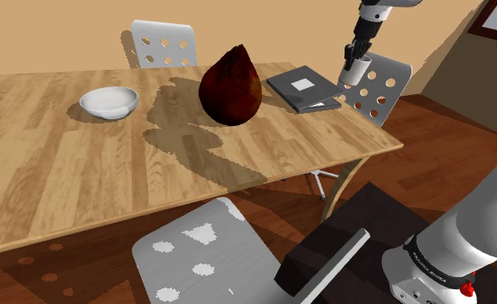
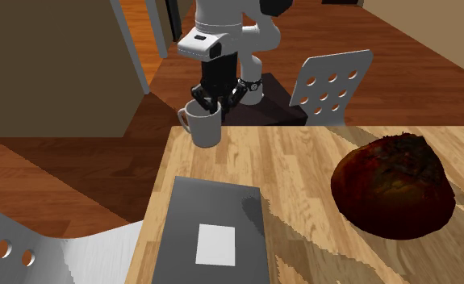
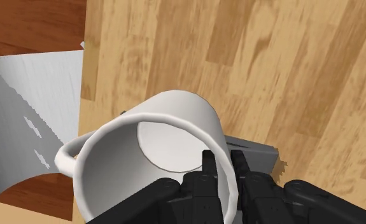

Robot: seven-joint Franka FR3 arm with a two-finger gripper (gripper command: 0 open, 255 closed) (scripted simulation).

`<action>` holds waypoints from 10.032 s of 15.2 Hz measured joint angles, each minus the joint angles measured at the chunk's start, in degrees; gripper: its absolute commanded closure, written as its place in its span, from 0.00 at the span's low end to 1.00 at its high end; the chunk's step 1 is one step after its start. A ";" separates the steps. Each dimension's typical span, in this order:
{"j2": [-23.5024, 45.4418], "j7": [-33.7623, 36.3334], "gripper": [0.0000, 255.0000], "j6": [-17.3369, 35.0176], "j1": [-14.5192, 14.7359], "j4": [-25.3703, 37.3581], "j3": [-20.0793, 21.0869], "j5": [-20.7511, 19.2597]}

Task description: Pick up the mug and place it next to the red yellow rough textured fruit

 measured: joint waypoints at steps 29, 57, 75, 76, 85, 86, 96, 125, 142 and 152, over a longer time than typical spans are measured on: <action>5.91 -1.22 1.00 -24.70 -2.12 30.24 -0.67 2.42; -0.56 26.30 1.00 -30.04 16.44 28.87 9.98 -3.74; -3.11 34.52 1.00 -19.29 21.12 15.12 13.18 -5.01; -3.48 34.67 1.00 -18.22 21.17 13.68 13.21 -5.07; -4.95 35.19 1.00 -10.93 21.23 4.91 13.25 -5.33; -5.18 35.26 1.00 -10.21 21.24 3.96 13.26 -5.38; -5.58 35.76 1.00 -2.37 21.23 -4.29 13.24 -5.56; 0.30 36.54 1.00 19.04 20.94 -19.88 13.13 -5.27; 1.86 36.57 0.00 22.06 20.87 -21.30 13.13 -5.13; -2.10 36.92 0.00 15.48 21.24 -18.67 13.26 -5.59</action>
